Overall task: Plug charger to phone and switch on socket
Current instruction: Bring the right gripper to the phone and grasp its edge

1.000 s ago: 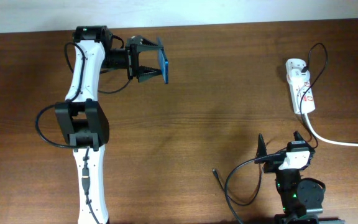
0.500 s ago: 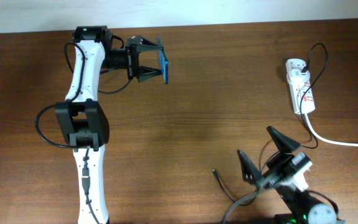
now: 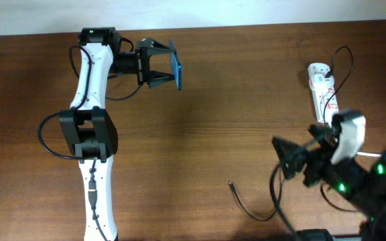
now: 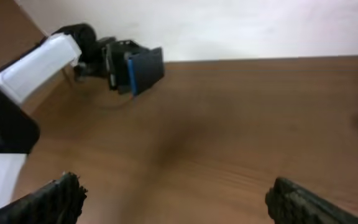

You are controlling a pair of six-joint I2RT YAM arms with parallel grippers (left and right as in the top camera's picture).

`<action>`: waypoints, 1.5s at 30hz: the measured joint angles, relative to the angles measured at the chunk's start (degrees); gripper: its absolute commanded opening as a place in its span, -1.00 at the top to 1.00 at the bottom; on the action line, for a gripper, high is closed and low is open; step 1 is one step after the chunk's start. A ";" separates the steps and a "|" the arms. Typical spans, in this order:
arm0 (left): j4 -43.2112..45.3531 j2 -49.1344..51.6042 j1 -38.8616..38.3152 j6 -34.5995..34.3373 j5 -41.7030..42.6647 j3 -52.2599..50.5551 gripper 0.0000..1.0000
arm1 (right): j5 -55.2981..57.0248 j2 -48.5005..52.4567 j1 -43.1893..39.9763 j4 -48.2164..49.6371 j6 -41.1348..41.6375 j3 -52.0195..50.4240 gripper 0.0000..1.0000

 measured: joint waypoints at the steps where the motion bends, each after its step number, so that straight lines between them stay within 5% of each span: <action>1: 0.02 0.00 0.00 0.00 0.00 0.00 -0.45 | -2.89 2.54 0.00 -0.85 -0.07 0.92 -0.98; 4: 0.00 0.00 0.00 0.00 0.00 0.00 -0.44 | -6.10 11.41 0.66 -5.09 2.21 2.89 -0.98; 10: 0.04 0.00 0.00 0.00 -0.02 0.04 -0.44 | 22.53 28.24 19.65 -16.81 10.40 10.95 -0.95; 15: 0.02 0.00 0.00 -0.02 0.00 0.04 -0.44 | 42.38 44.39 37.83 -13.97 16.87 25.29 -0.95; 21: 0.02 0.00 0.00 0.00 0.00 0.04 -0.45 | 54.40 59.78 46.01 -6.49 18.58 39.47 -0.95; 32: 0.02 0.00 0.00 0.00 0.00 0.04 -0.47 | 55.30 67.82 46.40 3.04 18.80 40.72 -0.84; 45: 0.00 0.00 0.00 -0.04 0.00 0.04 -0.48 | 37.62 68.96 36.81 6.54 17.55 40.74 -0.50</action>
